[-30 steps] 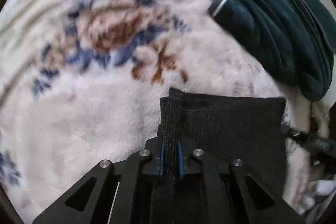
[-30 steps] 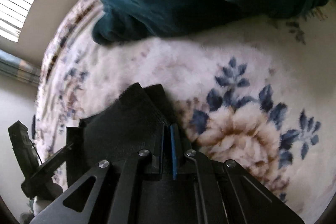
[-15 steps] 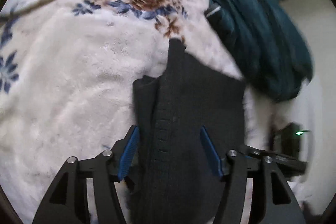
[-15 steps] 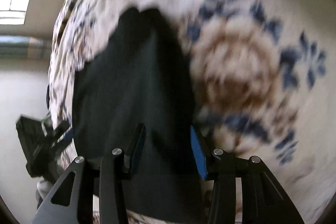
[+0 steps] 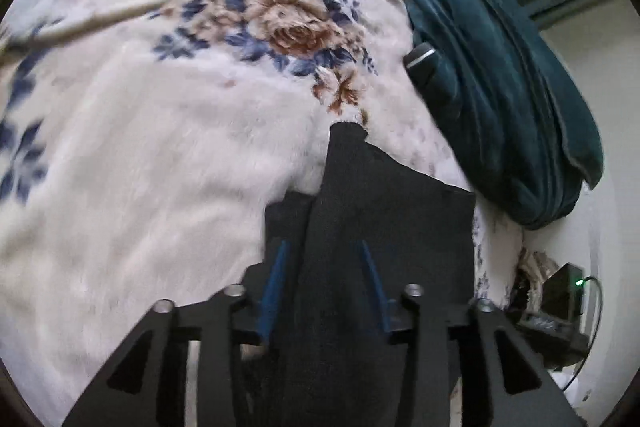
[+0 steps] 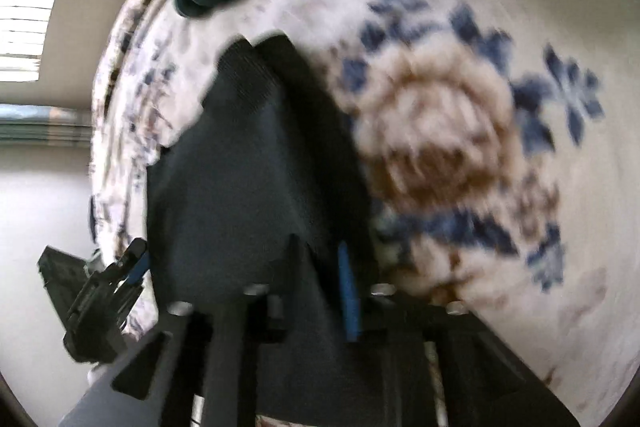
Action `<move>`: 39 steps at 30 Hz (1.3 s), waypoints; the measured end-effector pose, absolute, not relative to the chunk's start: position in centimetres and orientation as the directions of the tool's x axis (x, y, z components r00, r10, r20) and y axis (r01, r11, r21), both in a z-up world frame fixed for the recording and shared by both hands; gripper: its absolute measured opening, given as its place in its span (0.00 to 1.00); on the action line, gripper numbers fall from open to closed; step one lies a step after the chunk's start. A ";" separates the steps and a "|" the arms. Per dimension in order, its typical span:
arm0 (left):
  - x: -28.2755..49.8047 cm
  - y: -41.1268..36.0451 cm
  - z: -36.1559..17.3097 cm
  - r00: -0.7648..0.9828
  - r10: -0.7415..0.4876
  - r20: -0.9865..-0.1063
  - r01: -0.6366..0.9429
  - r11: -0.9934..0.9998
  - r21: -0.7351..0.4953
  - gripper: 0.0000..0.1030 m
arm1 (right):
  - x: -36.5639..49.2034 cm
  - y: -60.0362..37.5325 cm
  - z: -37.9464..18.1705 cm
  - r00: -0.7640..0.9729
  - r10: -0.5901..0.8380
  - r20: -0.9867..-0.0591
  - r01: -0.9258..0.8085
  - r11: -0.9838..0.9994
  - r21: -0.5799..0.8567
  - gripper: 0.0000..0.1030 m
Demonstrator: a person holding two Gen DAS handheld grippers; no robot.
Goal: Fold small clothes
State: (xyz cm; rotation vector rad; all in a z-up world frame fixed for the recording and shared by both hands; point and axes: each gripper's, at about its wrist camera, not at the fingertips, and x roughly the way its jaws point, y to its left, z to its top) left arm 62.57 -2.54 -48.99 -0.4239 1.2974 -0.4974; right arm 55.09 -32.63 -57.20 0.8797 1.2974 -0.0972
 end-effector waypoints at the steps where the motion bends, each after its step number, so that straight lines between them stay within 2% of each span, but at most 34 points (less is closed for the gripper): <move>1: 63.4 -3.0 -49.6 0.182 -0.548 -0.816 0.110 0.836 -0.537 0.37 | 55.7 -32.9 -57.1 0.322 0.394 -0.861 0.521 0.686 0.509 0.38; 4: 65.0 -5.2 -51.0 0.143 -0.543 -0.828 0.145 0.839 -0.525 0.34 | 58.0 -33.6 -58.0 0.322 0.407 -0.855 0.518 0.680 0.519 0.38; 6: 64.8 -5.8 -50.8 0.135 -0.582 -0.802 0.176 0.810 -0.559 0.19 | 59.2 -33.6 -58.8 0.306 0.397 -0.865 0.497 0.709 0.501 0.38; 7: 64.4 -5.4 -50.8 0.130 -0.602 -0.788 0.176 0.796 -0.580 0.19 | 59.5 -33.4 -58.9 0.316 0.398 -0.861 0.487 0.711 0.508 0.31; 8: 64.2 -5.0 -50.5 0.129 -0.661 -0.739 0.159 0.750 -0.642 0.18 | 59.9 -33.2 -58.9 0.327 0.407 -0.853 0.479 0.707 0.521 0.18; 9: 64.0 -3.7 -50.4 0.127 -0.773 -0.622 0.106 0.634 -0.766 0.18 | 60.0 -33.2 -58.8 0.340 0.429 -0.837 0.471 0.693 0.546 0.14; 10: 64.1 -3.3 -50.8 0.132 -0.803 -0.581 0.072 0.592 -0.802 0.18 | 60.1 -33.1 -58.6 0.376 0.498 -0.782 0.444 0.644 0.623 0.08; 11: 64.2 -2.1 -51.6 0.148 -0.813 -0.563 0.013 0.571 -0.821 0.18 | 60.1 -33.2 -58.3 0.403 0.552 -0.730 0.421 0.596 0.684 0.08; 12: 64.3 -1.3 -52.3 0.158 -0.769 -0.620 -0.012 0.626 -0.779 0.18 | 59.9 -33.3 -57.9 0.431 0.567 -0.702 0.403 0.575 0.712 0.08; 14: 64.6 -1.0 -53.0 0.155 -0.658 -0.737 0.008 0.747 -0.665 0.19 | 59.8 -33.8 -57.7 0.420 0.480 -0.770 0.421 0.649 0.634 0.08; 17: 64.7 -1.3 -52.5 0.158 -0.664 -0.731 0.019 0.742 -0.670 0.21 | 59.9 -34.4 -58.7 0.368 0.398 -0.840 0.464 0.704 0.537 0.08; 20: 64.8 -2.3 -51.5 0.175 -0.675 -0.717 0.044 0.733 -0.679 0.21 | 60.0 -34.3 -57.8 0.366 0.350 -0.862 0.449 0.745 0.493 0.08; 22: 64.9 -2.5 -51.4 0.176 -0.693 -0.699 0.060 0.717 -0.695 0.28 | 59.7 -34.1 -56.7 0.389 0.318 -0.865 0.440 0.761 0.477 0.08; 23: 65.1 -2.7 -51.5 0.173 -0.694 -0.699 0.055 0.715 -0.697 0.37 | 59.6 -34.2 -56.5 0.395 0.319 -0.861 0.438 0.759 0.482 0.08; 24: 65.5 -2.9 -51.8 0.163 -0.698 -0.697 0.052 0.711 -0.701 0.52 | 59.3 -34.4 -56.5 0.391 0.325 -0.861 0.439 0.756 0.485 0.08; 25: 65.6 -2.5 -51.8 0.157 -0.698 -0.699 0.051 0.713 -0.700 0.59 | 59.2 -34.5 -56.6 0.383 0.327 -0.864 0.444 0.755 0.483 0.14; 26: 65.8 -2.6 -52.3 0.148 -0.689 -0.710 0.049 0.722 -0.690 0.63 | 59.1 -34.7 -56.8 0.365 0.328 -0.872 0.454 0.755 0.474 0.26; 27: 66.1 -3.0 -52.6 0.133 -0.687 -0.714 0.053 0.725 -0.687 0.63 | 59.3 -34.8 -57.2 0.346 0.334 -0.876 0.465 0.750 0.470 0.34; 28: 66.2 -3.2 -52.7 0.126 -0.682 -0.720 0.062 0.730 -0.681 0.63 | 59.3 -35.1 -57.6 0.338 0.344 -0.876 0.470 0.744 0.474 0.48; 29: 66.4 -3.8 -52.7 0.125 -0.677 -0.725 0.082 0.736 -0.672 0.63 | 59.4 -35.2 -58.0 0.337 0.364 -0.869 0.471 0.734 0.490 0.52; 31: 66.8 -5.4 -52.4 0.145 -0.651 -0.745 0.149 0.759 -0.634 0.61 | 59.8 -35.5 -59.4 0.318 0.403 -0.858 0.470 0.719 0.512 0.52; 34: 67.4 -6.5 -52.4 0.137 -0.595 -0.792 0.179 0.801 -0.571 0.61 | 60.1 -36.3 -61.0 0.342 0.433 -0.834 0.491 0.674 0.551 0.37; 39: 64.9 -4.7 -47.2 0.210 -0.613 -0.762 0.184 0.790 -0.585 0.63 | 60.4 -35.9 -60.0 0.308 0.440 -0.843 0.462 0.705 0.537 0.42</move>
